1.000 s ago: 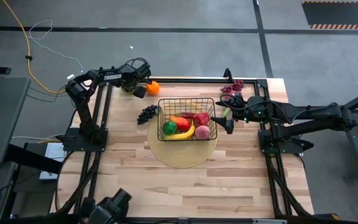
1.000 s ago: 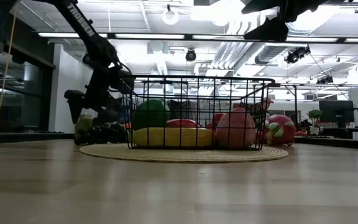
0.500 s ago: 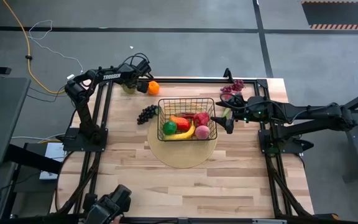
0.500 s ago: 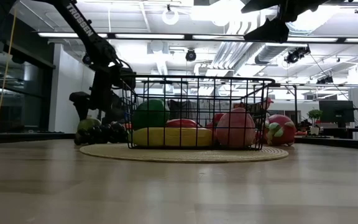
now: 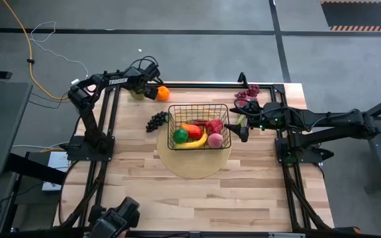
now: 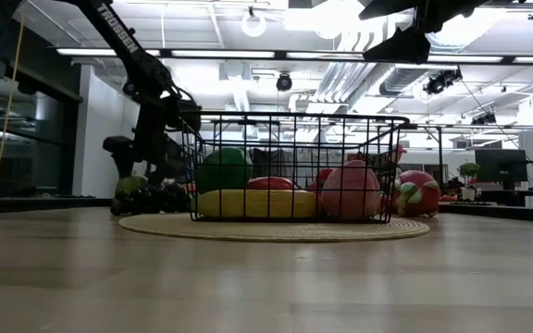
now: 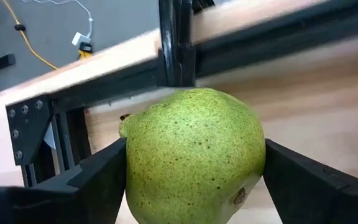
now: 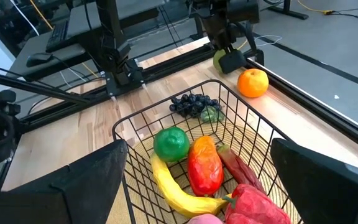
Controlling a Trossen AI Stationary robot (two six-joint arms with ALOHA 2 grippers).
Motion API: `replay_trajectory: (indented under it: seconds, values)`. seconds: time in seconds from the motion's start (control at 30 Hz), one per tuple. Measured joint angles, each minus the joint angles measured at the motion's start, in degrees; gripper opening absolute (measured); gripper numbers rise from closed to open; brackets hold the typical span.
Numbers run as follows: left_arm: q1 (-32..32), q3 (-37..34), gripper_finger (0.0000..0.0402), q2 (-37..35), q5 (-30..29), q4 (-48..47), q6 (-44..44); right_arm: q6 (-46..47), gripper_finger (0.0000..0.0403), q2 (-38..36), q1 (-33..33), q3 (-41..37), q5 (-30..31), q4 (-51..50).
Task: Build produce basket
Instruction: Put the pear into the wire basket
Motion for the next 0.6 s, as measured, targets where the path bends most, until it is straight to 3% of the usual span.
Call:
replay_trajectory:
  seconds: [0.33, 0.6]
  values:
    - [-1.2, 0.0, 0.0309, -12.4, 8.6, 2.5, 1.9, -0.2, 0.0387, 0.0, 0.0, 0.0, 0.0, 0.0]
    - [-9.0, -0.1, 0.0309, -29.2, 17.1, 14.1, 1.8, -0.2, 0.0387, 0.0, 0.0, 0.0, 0.0, 0.0]
